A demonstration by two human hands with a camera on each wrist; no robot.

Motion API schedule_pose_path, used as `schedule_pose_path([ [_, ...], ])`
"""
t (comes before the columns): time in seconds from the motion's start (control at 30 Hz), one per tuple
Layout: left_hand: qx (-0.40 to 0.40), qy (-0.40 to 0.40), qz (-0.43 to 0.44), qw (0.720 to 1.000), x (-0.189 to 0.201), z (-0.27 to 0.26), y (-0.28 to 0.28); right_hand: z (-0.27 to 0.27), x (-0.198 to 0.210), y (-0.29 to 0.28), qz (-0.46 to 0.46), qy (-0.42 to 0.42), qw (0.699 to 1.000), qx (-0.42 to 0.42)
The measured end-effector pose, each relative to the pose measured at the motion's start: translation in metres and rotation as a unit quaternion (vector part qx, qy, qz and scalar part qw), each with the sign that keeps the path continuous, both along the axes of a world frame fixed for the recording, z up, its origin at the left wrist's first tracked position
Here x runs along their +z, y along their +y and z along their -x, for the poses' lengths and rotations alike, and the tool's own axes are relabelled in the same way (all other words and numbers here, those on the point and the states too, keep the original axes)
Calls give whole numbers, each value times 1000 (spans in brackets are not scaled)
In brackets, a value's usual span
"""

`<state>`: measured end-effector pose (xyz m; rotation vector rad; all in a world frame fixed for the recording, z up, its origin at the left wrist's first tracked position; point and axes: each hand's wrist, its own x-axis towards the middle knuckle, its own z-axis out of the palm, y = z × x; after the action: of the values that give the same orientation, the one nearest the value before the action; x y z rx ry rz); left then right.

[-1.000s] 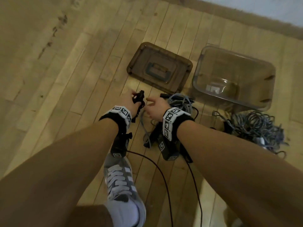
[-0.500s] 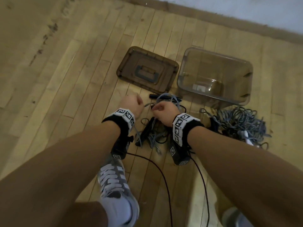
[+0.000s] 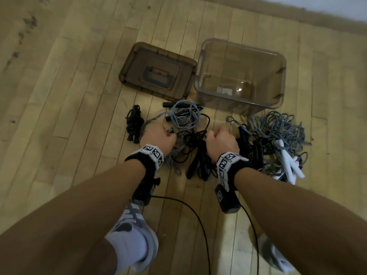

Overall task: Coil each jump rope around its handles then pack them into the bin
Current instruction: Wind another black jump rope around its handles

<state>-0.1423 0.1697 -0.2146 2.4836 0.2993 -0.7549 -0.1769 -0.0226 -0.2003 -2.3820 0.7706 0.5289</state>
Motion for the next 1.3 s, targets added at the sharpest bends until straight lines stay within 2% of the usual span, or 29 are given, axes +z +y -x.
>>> schedule_pose_path([
  [0.03, 3, 10, 40, 999, 2, 1, -7, 4, -3, -3, -16, 36, 999, 16],
  [0.13, -14, 126, 158, 979, -2, 6, -29, 12, -14, -9, -49, 112, 990, 72],
  [0.2, -57, 143, 136, 979, -8, 9, -39, 12, -18, -7, -68, 117, 988, 75],
  [0.33, -111, 124, 83, 983, -8, 12, -58, 12, -26, -3, -126, 135, 979, 81],
  [0.5, -85, 134, 82, 984, -3, 12, -64, 19, -30, -6, -186, 114, 974, 68],
  [0.57, -74, 131, 111, 982, 6, 6, -65, 19, -21, -11, -208, 83, 973, 54],
  [0.67, -22, 137, 169, 976, 31, -5, -66, 12, 7, -19, -225, 39, 973, 44],
  [0.83, 47, 97, 217, 970, 85, -10, -72, 0, 57, -26, -246, -13, 969, 32],
  [1.0, 55, 47, 288, 955, 156, -9, -83, 3, 132, -36, -316, -73, 946, 22],
  [1.13, 71, -17, 335, 940, 222, -9, -97, 11, 197, -49, -376, -134, 915, 48],
  [1.3, 33, -90, 396, 913, 311, -3, -122, 23, 278, -70, -356, -229, 901, 93],
])
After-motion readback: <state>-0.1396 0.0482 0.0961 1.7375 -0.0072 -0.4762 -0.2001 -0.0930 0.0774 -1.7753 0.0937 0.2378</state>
